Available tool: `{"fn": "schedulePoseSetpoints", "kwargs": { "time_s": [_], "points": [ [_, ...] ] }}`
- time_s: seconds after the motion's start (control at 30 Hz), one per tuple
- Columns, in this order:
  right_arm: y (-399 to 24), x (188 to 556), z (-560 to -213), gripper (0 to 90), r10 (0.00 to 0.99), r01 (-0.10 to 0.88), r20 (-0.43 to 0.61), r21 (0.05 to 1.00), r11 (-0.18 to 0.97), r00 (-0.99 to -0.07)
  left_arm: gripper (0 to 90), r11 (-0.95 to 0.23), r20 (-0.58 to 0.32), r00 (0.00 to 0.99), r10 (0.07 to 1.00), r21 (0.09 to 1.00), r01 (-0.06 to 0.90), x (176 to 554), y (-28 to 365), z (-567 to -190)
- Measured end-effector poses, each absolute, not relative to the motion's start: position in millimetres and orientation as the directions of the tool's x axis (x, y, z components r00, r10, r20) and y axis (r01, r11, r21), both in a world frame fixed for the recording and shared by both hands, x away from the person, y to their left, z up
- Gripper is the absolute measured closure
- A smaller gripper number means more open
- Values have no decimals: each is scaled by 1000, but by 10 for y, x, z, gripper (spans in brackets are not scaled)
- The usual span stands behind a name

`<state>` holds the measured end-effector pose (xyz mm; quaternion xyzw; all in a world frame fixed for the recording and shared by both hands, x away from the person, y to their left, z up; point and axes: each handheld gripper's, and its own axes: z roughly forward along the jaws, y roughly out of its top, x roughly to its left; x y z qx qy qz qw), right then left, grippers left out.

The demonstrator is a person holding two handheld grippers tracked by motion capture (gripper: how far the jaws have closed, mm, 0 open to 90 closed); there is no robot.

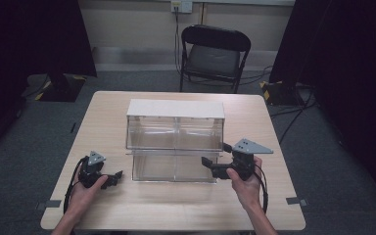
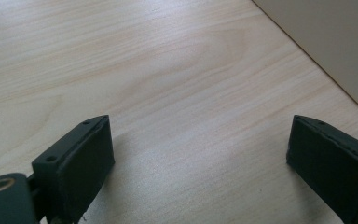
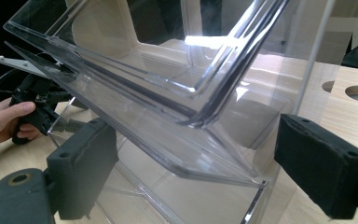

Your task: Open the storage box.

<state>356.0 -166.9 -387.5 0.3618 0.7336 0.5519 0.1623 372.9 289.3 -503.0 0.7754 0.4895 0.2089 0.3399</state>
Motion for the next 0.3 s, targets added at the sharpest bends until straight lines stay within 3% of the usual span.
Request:
{"fn": "schedulePoseSetpoints", "kwargs": {
  "time_s": [0.3],
  "points": [
    [-1667,3560,-3874,127,712,350,158,927,131,-685,67,-290,-9,434,901,731,617,3729,2893,-5029]
  ]
}}
